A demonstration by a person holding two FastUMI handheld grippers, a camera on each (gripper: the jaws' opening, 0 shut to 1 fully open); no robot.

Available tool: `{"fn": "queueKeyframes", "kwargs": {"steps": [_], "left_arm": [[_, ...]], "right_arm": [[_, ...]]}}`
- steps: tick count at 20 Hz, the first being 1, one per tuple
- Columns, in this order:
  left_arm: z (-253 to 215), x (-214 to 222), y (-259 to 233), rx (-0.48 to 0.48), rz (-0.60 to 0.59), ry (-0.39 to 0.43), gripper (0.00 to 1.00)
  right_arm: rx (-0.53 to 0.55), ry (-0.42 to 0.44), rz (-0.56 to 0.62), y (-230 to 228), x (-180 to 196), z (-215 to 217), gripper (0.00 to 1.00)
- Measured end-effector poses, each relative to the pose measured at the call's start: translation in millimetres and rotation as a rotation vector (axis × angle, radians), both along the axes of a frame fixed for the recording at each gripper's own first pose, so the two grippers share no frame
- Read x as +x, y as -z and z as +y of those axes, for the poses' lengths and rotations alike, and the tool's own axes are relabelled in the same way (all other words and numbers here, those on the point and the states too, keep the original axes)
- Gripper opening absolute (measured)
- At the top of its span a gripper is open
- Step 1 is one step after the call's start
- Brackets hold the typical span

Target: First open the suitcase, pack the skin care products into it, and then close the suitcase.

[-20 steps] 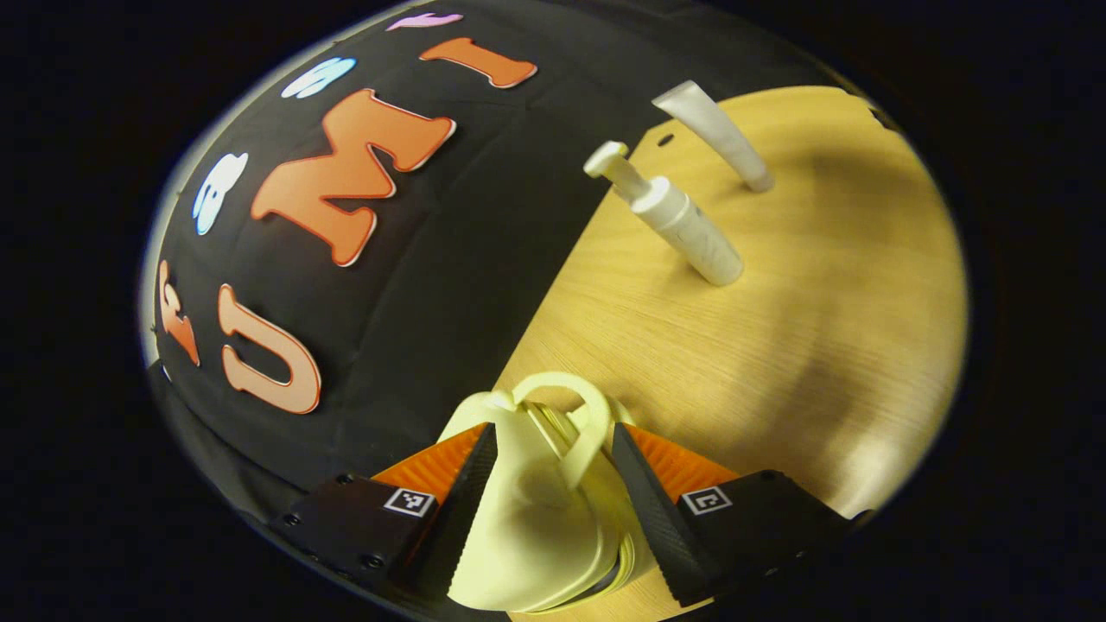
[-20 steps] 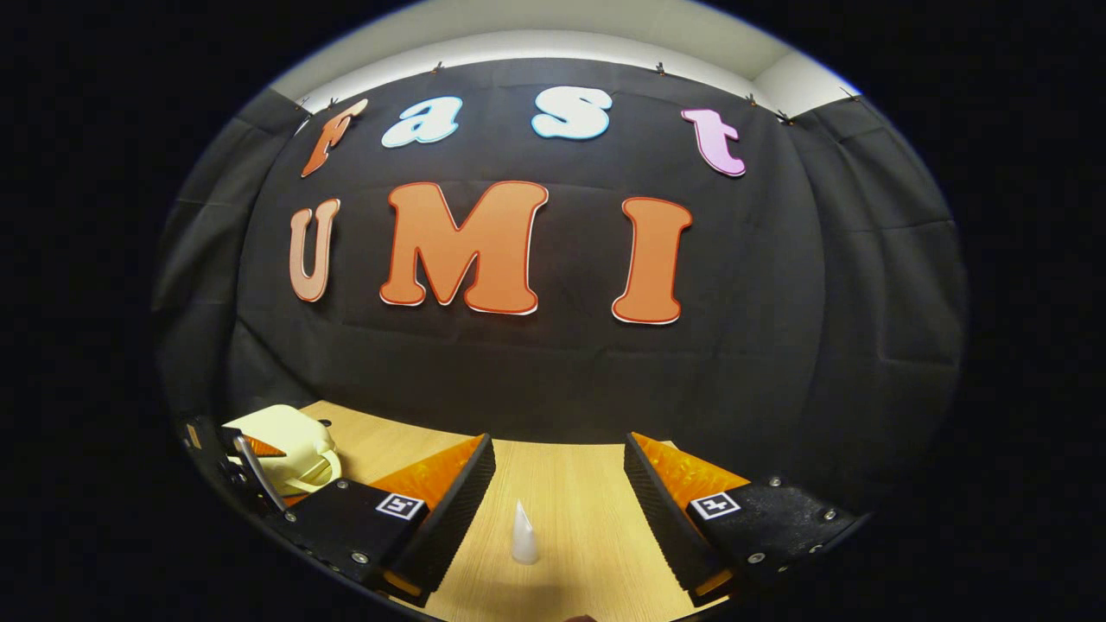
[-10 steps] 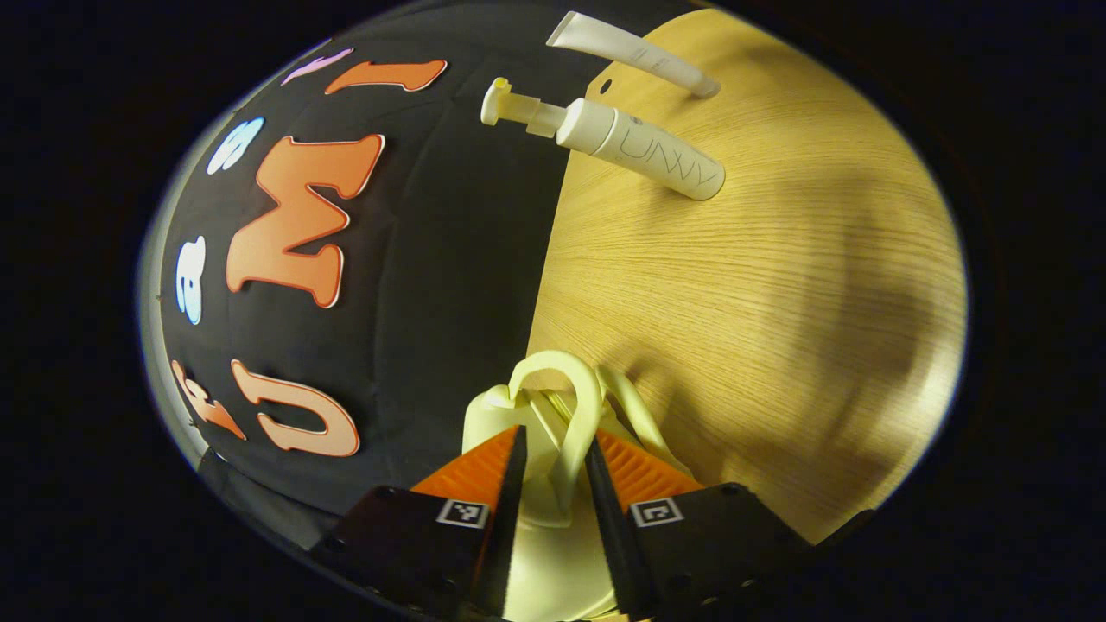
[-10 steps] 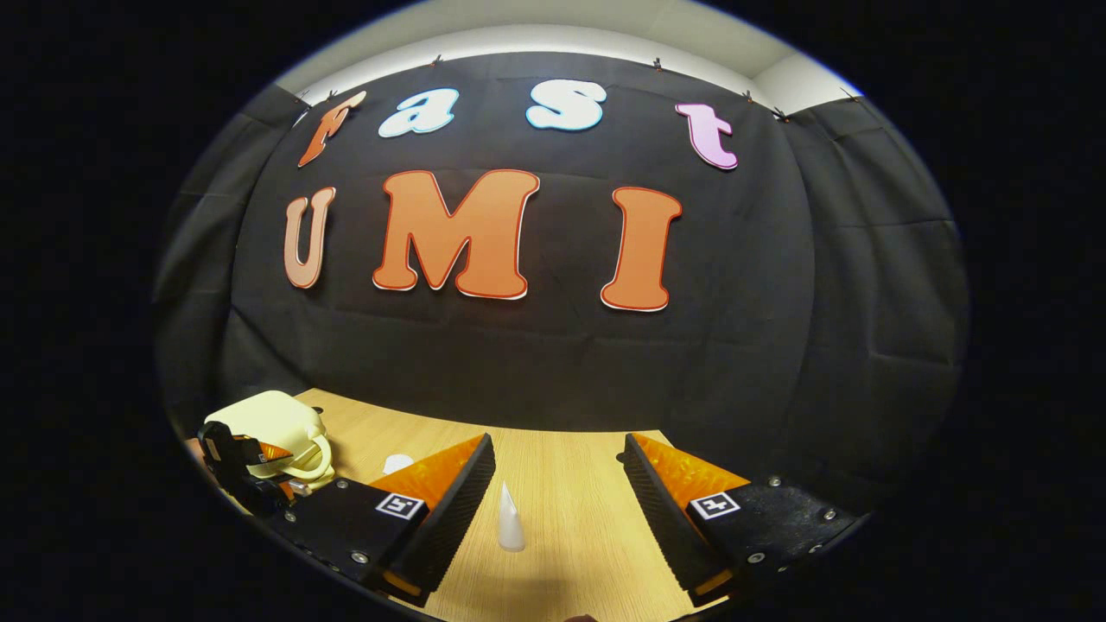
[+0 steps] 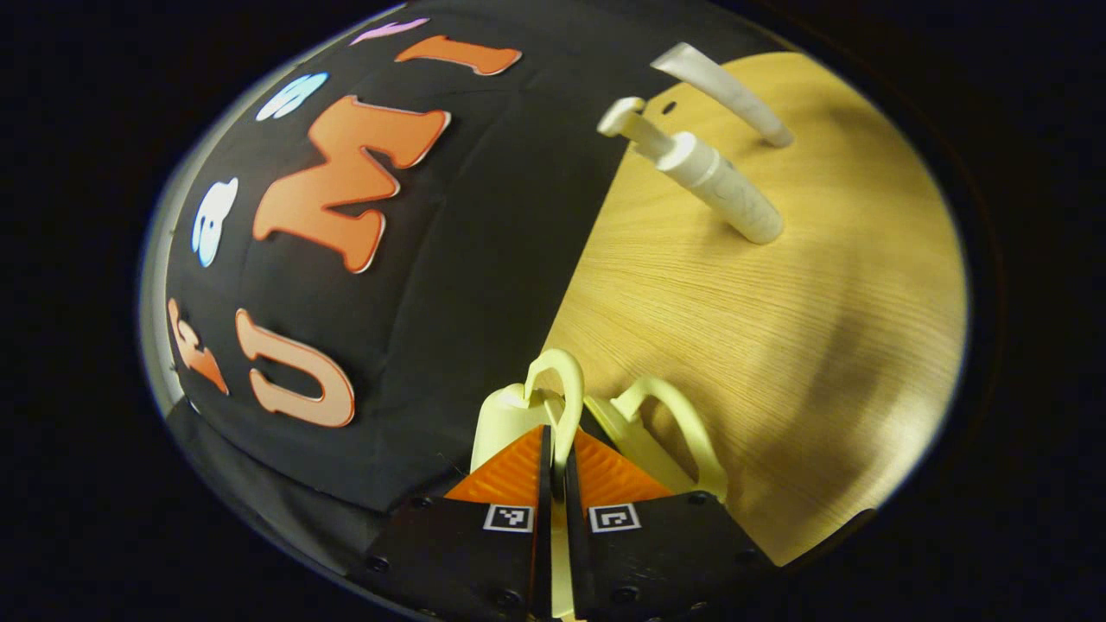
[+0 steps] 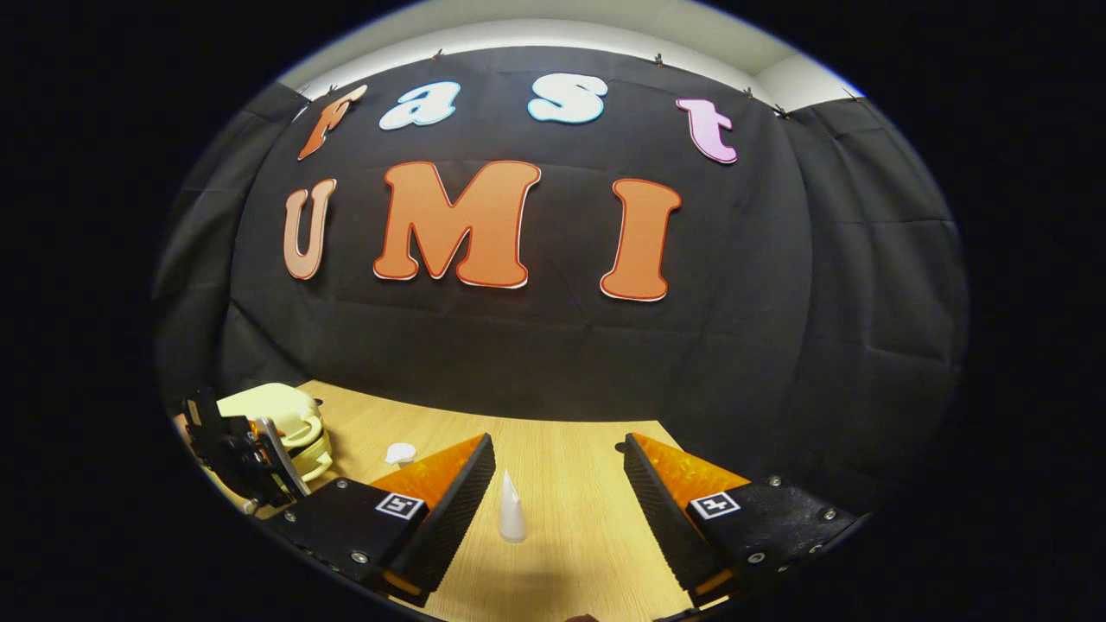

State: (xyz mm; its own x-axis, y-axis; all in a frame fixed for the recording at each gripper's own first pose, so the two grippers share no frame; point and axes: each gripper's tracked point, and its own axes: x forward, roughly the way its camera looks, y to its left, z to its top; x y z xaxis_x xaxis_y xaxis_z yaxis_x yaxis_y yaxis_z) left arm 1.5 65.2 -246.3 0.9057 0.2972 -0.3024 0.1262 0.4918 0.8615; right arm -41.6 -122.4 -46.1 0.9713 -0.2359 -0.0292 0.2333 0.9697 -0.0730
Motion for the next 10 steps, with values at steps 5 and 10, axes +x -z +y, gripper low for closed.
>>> {"fn": "queueKeyframes", "kwargs": {"steps": [5,10], "left_arm": [[22.5,-5.1,-44.6,-0.113,-0.068,-0.031,0.09],[57.6,-3.8,-88.8,-0.315,-0.141,-0.085,0.09]], "right_arm": [[0.005,-0.019,-0.012,-8.3,10.8,19.7,0.96],[0.002,-0.029,-0.006,-12.0,16.8,32.8,0.96]]}}
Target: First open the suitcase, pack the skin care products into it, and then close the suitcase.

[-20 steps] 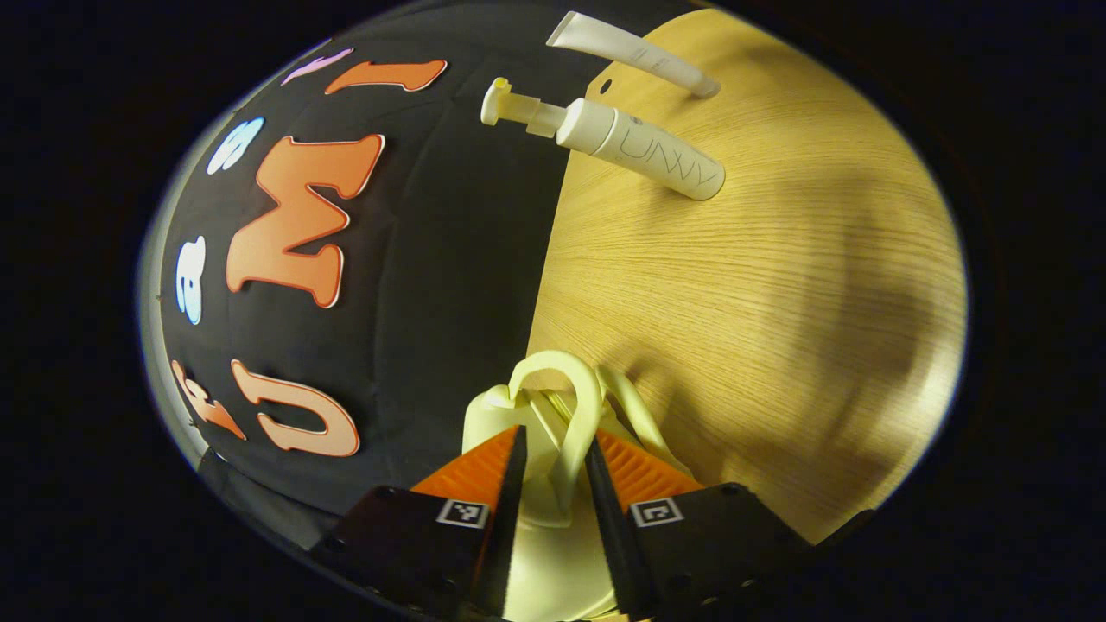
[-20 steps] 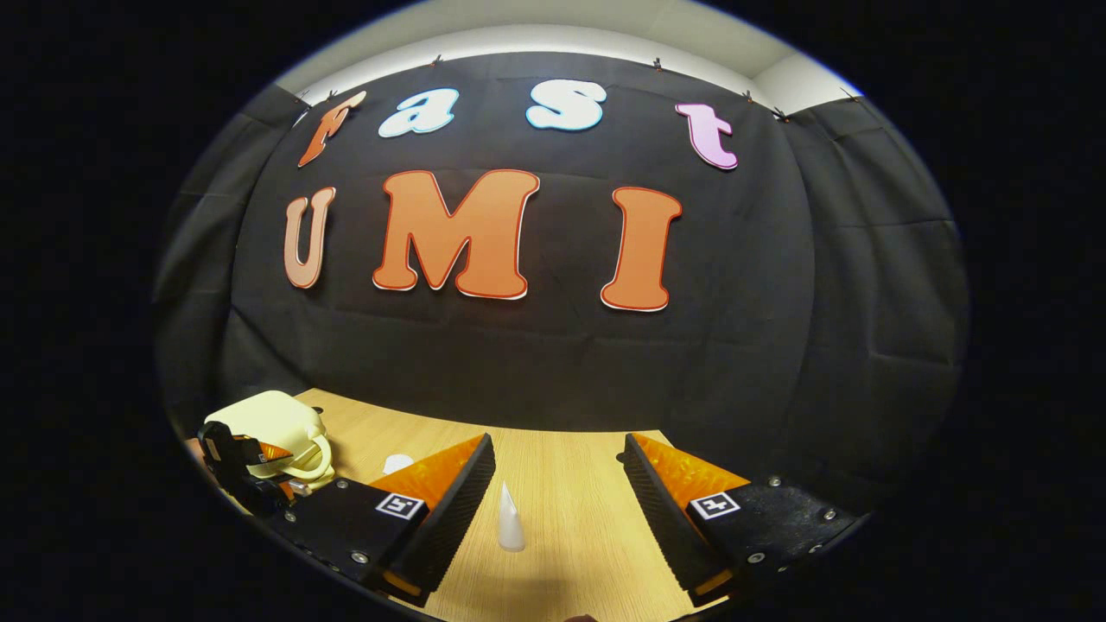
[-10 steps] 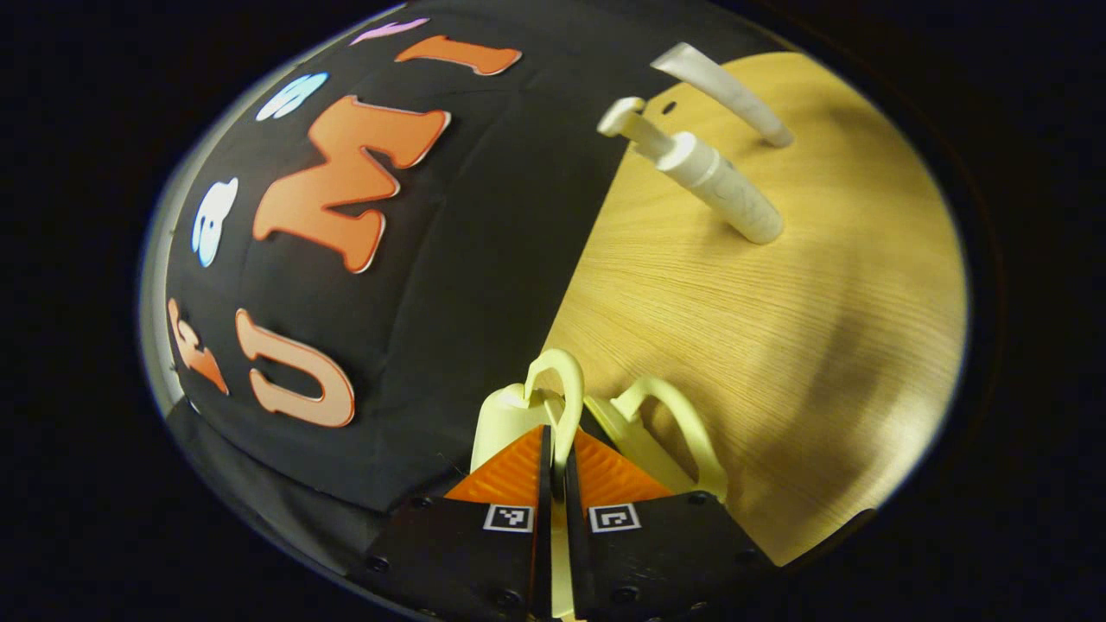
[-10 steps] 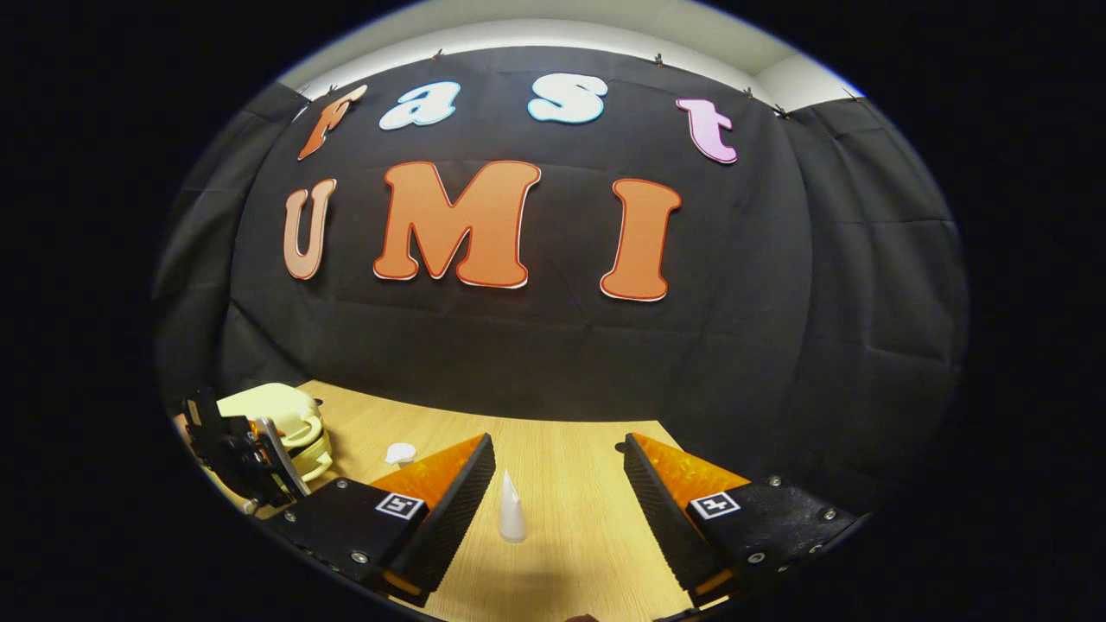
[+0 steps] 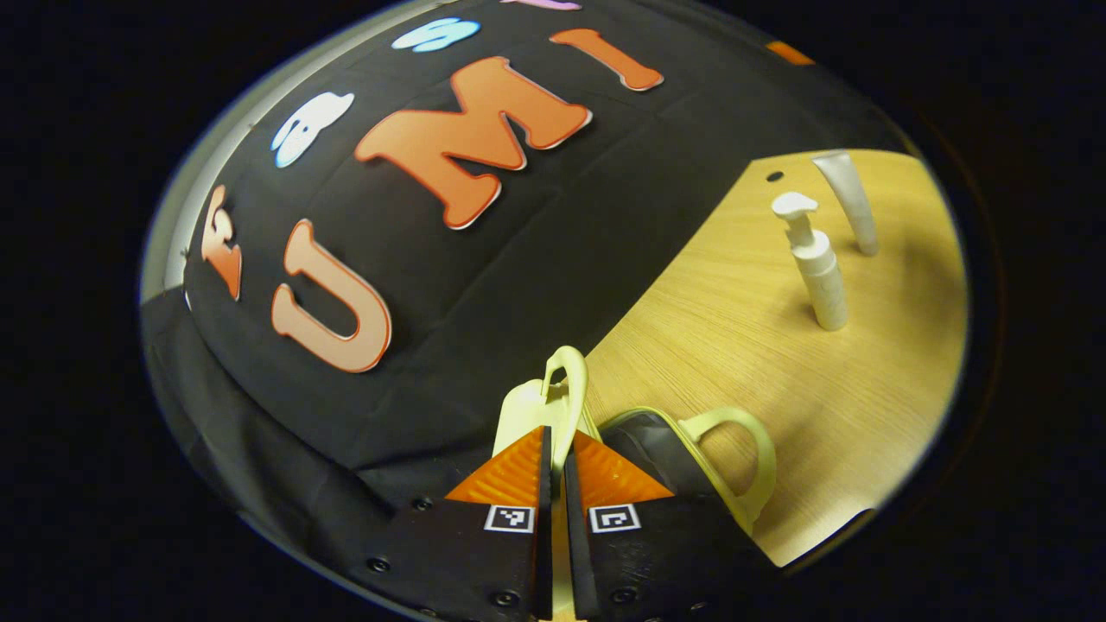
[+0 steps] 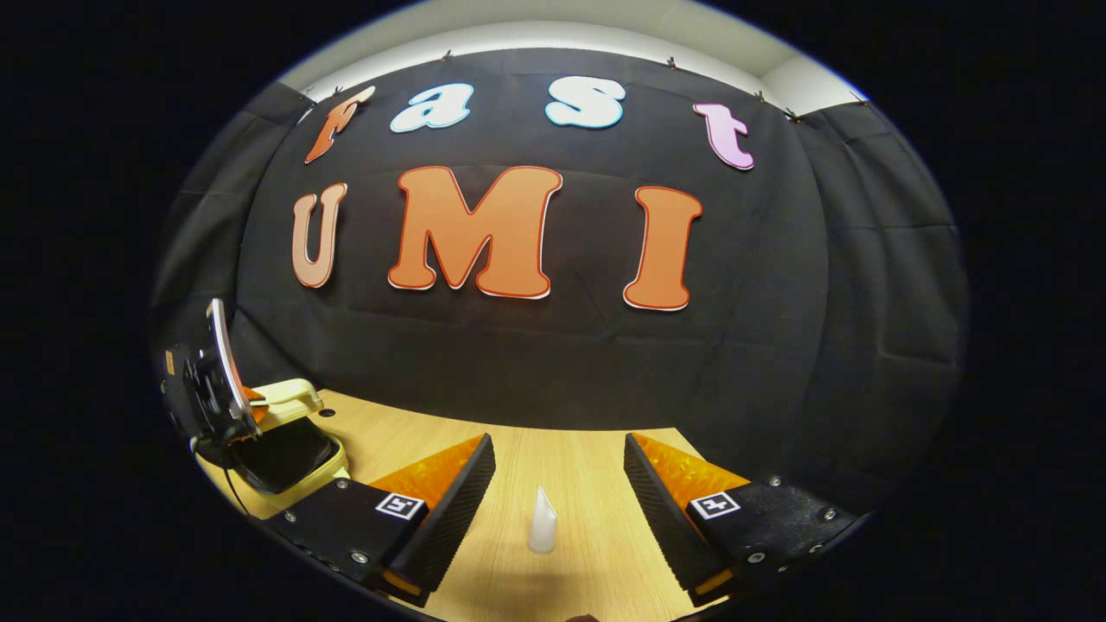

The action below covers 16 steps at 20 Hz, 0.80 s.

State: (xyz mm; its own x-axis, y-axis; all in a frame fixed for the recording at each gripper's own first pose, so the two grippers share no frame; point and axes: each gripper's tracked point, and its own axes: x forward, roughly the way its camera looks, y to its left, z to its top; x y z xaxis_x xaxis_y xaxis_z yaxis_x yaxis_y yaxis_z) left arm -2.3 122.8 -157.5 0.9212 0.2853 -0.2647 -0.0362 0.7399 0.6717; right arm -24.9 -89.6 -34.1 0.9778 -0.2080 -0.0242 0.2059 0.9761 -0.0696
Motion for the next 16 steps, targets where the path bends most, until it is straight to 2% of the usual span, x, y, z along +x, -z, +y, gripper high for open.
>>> {"fn": "queueKeyframes", "kwargs": {"steps": [3,9,14,16], "left_arm": [[30.2,-7.8,-20.4,-0.116,-0.059,-0.046,0.09],[105.4,-18.6,-57.0,-0.163,-0.141,-0.123,0.10],[164.2,-25.8,-66.4,-0.310,-0.195,-0.189,0.13],[190.3,-25.6,-66.0,-0.331,-0.207,-0.217,0.14]], "right_arm": [[-0.014,0.011,0.004,-3.7,2.0,4.7,0.96],[-0.027,0.035,0.005,-9.7,4.9,12.1,0.96],[-0.021,0.059,0.007,-11.6,7.4,19.7,0.96],[-0.032,0.068,0.005,-15.4,7.5,25.0,0.96]]}}
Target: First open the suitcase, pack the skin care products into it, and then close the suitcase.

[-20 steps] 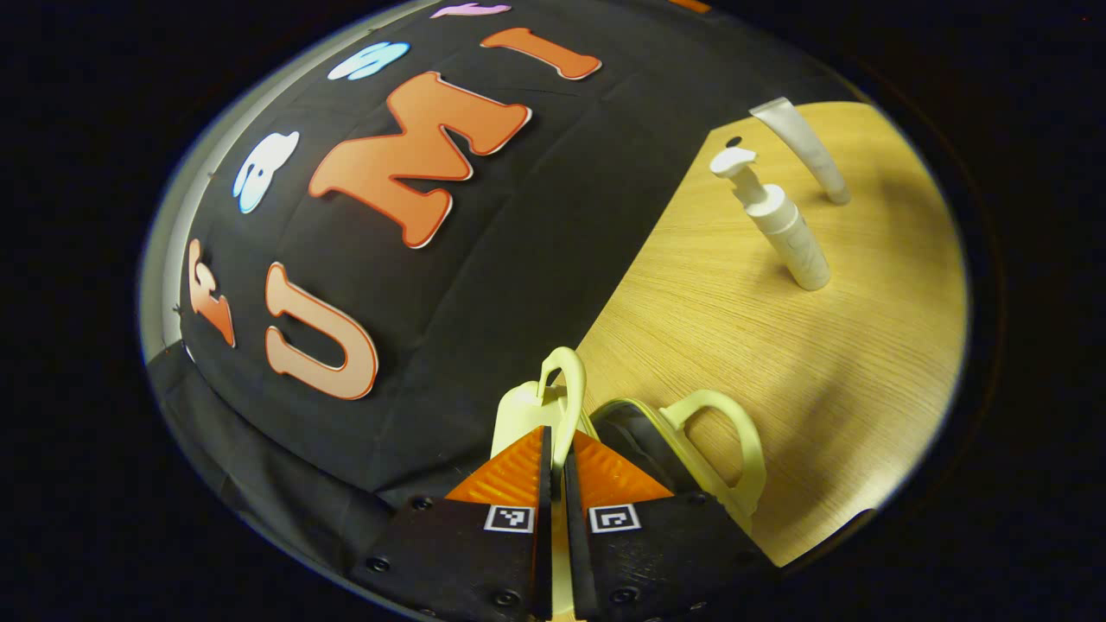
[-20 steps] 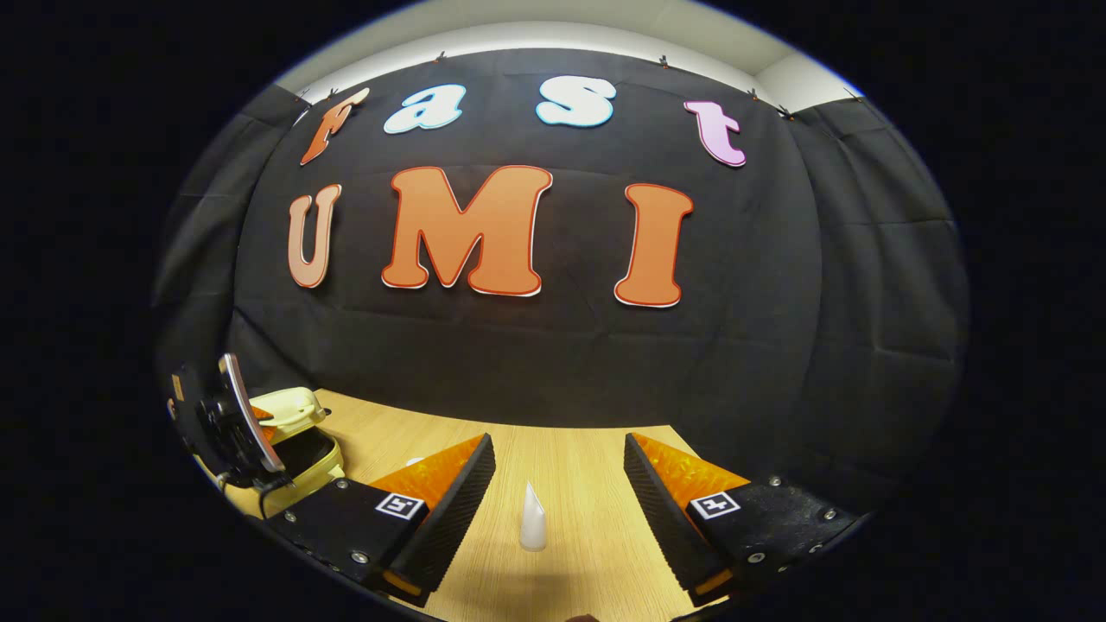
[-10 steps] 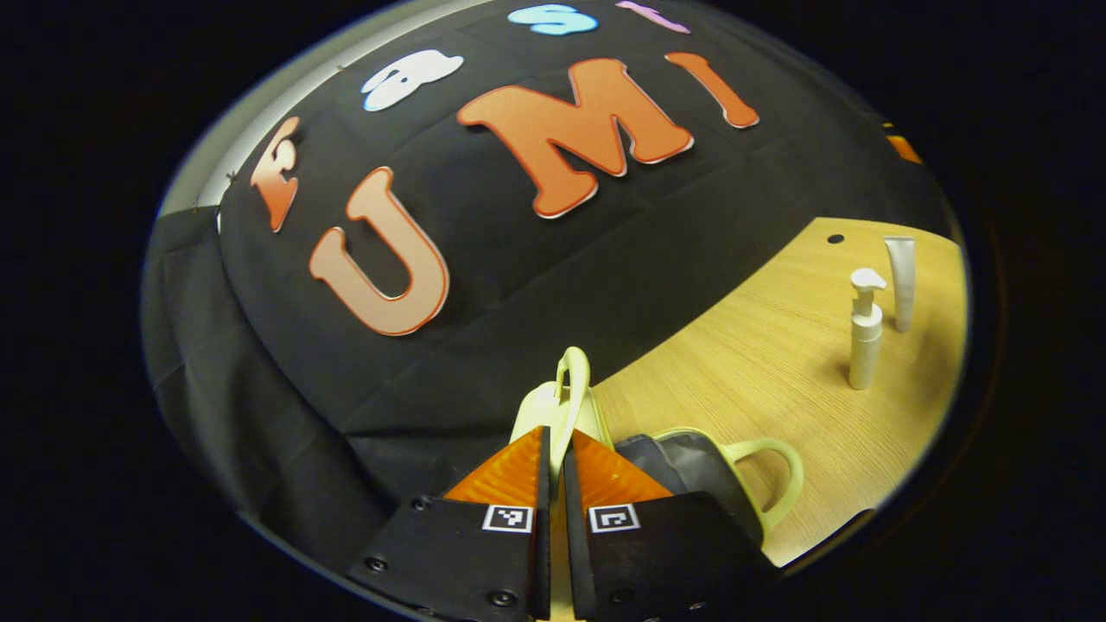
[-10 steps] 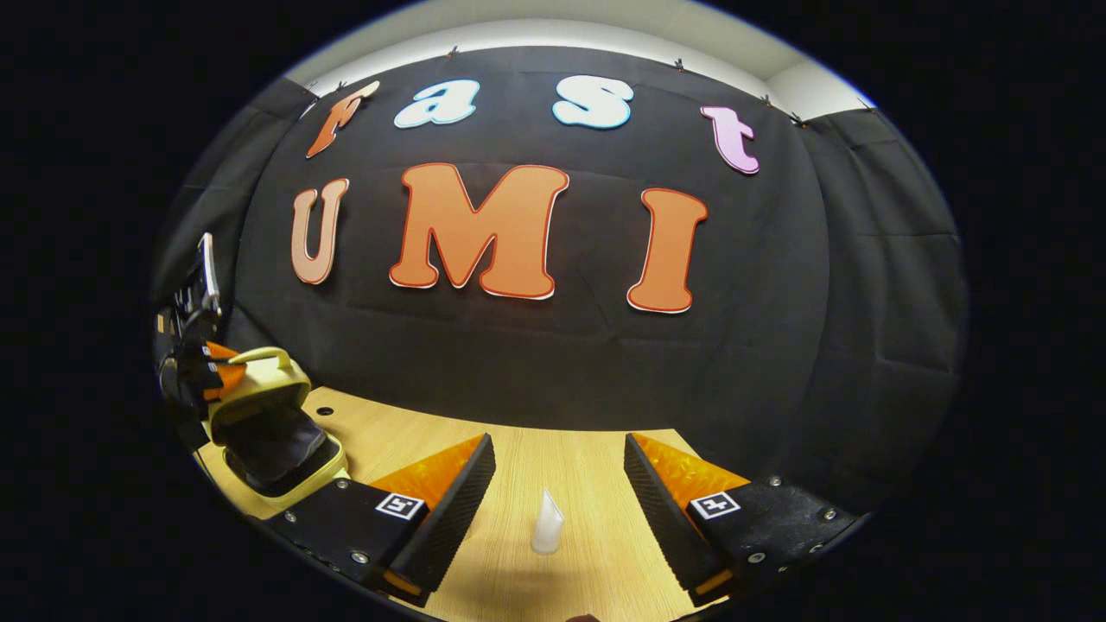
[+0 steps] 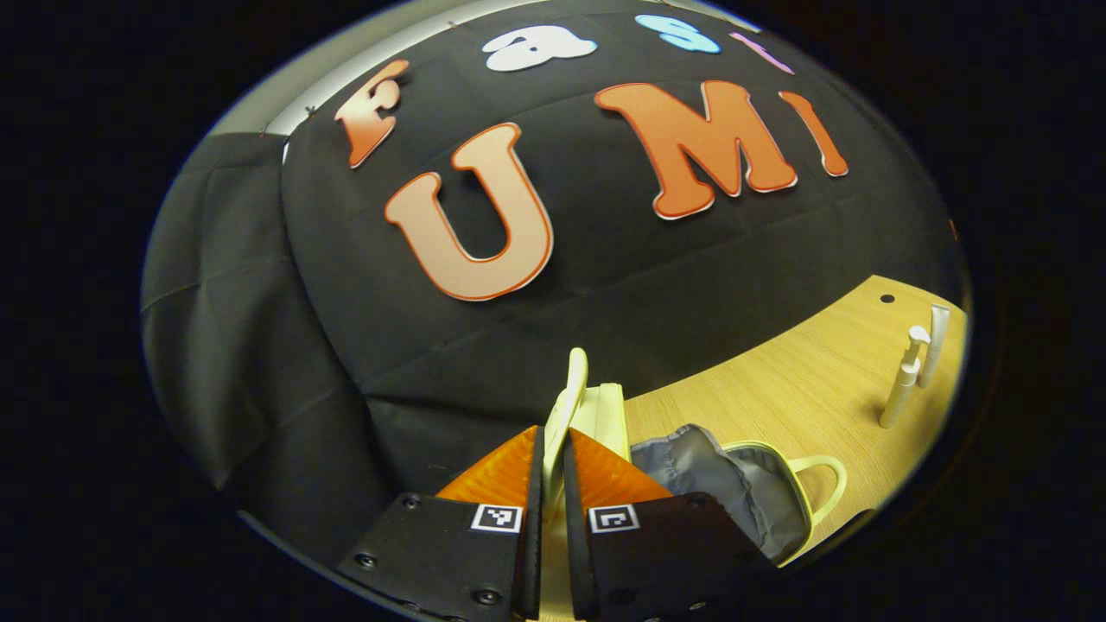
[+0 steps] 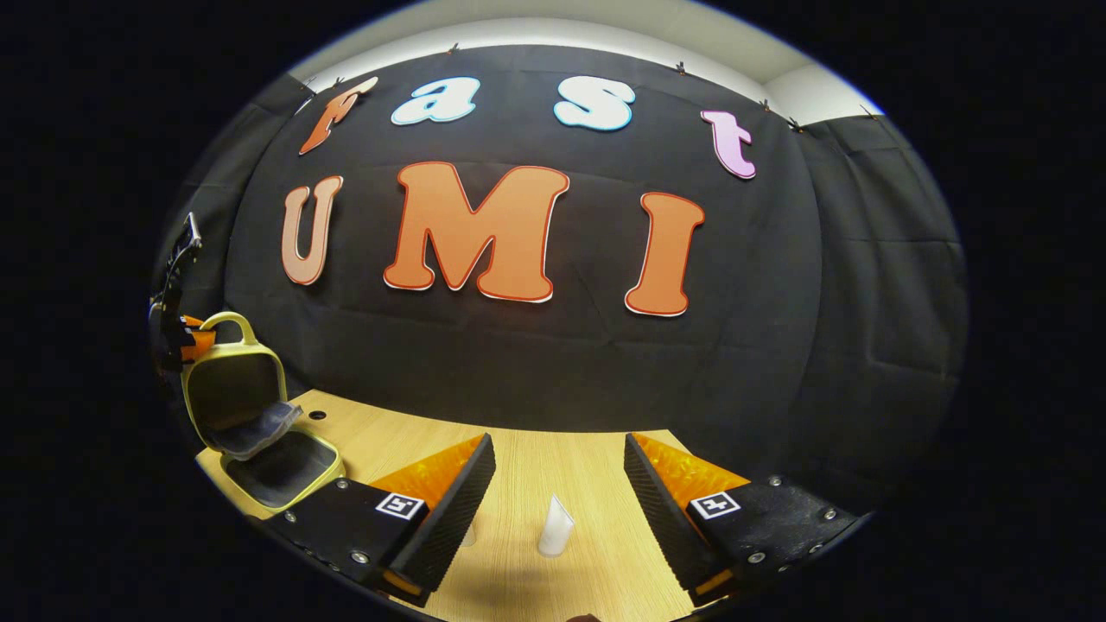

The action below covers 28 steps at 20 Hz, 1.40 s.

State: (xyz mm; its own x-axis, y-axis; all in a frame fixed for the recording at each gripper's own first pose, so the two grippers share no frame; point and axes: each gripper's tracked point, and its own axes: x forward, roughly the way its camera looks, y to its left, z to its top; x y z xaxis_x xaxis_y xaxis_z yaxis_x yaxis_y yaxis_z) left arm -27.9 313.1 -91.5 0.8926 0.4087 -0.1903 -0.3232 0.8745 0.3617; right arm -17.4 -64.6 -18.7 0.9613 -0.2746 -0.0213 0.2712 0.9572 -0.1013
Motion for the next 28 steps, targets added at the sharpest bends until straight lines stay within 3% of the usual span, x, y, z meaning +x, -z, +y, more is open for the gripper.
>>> {"fn": "queueKeyframes", "kwargs": {"steps": [13,19,25,28], "left_arm": [[168.1,-23.5,60.9,-0.215,0.017,-0.131,0.14],[237.3,-46.4,149.3,-0.330,0.120,-0.249,0.15],[258.9,-54.8,267.7,-0.589,0.235,-0.365,0.15],[260.2,-53.2,282.2,-0.572,0.255,-0.398,0.25]], "right_arm": [[-0.007,0.075,0.002,-9.1,2.9,20.2,0.96],[0.002,0.093,0.003,-12.7,1.0,29.2,0.96],[0.020,0.116,0.031,-7.9,-4.2,36.1,0.96],[0.035,0.121,0.042,-5.1,-6.4,41.1,0.96]]}}
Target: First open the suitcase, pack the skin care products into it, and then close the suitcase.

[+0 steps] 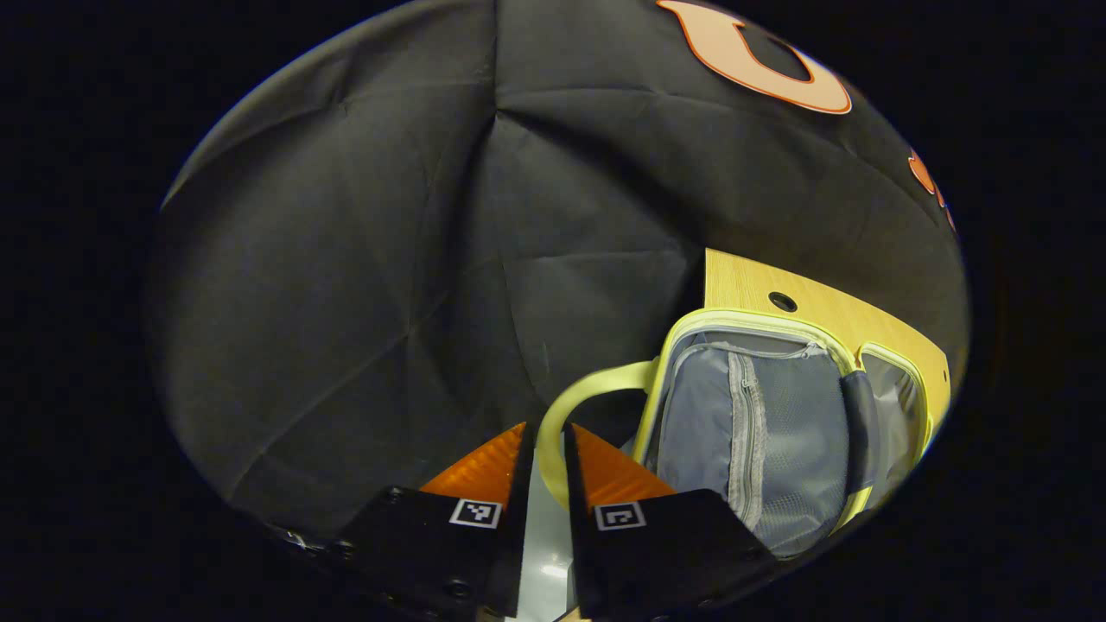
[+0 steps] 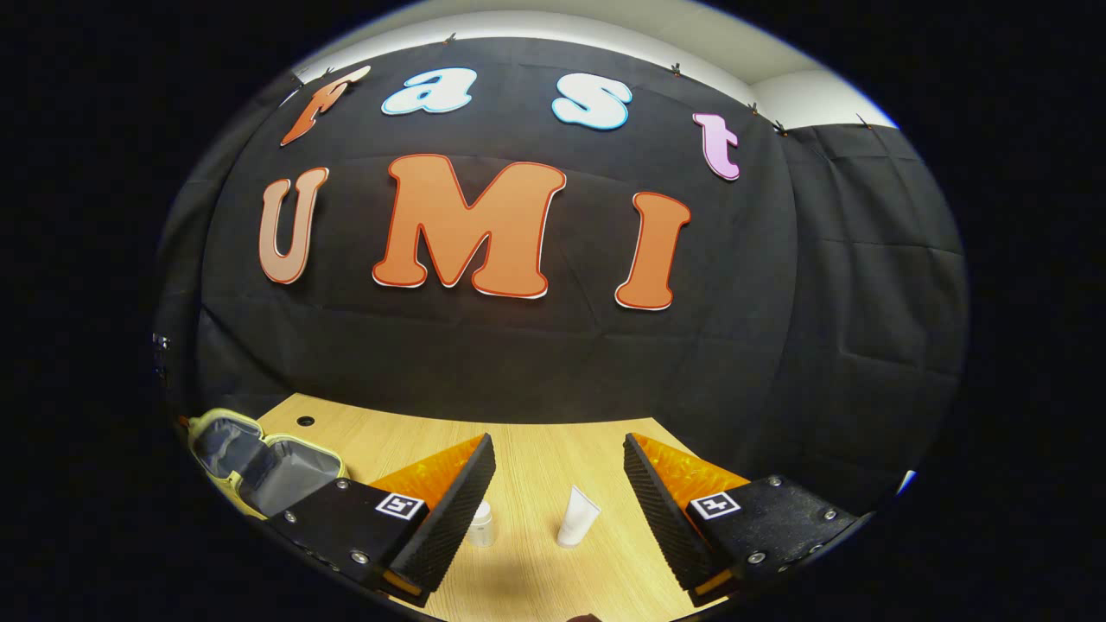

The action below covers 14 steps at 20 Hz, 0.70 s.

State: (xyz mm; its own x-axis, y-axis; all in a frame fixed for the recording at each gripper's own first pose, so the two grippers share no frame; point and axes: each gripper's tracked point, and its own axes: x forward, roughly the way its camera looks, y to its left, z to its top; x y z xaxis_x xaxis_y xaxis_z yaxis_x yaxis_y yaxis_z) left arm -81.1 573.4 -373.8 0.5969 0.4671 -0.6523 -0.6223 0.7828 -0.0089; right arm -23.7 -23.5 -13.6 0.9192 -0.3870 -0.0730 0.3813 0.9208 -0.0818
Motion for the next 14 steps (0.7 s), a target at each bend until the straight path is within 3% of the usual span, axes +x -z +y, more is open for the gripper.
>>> {"fn": "queueKeyframes", "kwargs": {"steps": [1,5,9,14], "left_arm": [[1.0,1.0,-3.5,0.018,0.003,-0.004,0.24],[-11.2,10.9,-49.1,0.151,-0.072,0.027,0.48],[-41.5,15.8,-97.9,0.242,-0.152,0.030,1.00],[-109.7,14.4,-189.3,0.326,-0.310,0.040,0.99]], "right_arm": [[0.002,0.004,0.001,-0.1,-0.6,0.6,0.96],[0.018,0.013,0.001,1.3,-5.4,1.2,0.96],[0.002,0.000,-0.009,-0.6,-6.1,-4.8,0.96],[-0.022,-0.048,-0.048,-9.1,0.4,-24.3,0.96]]}}
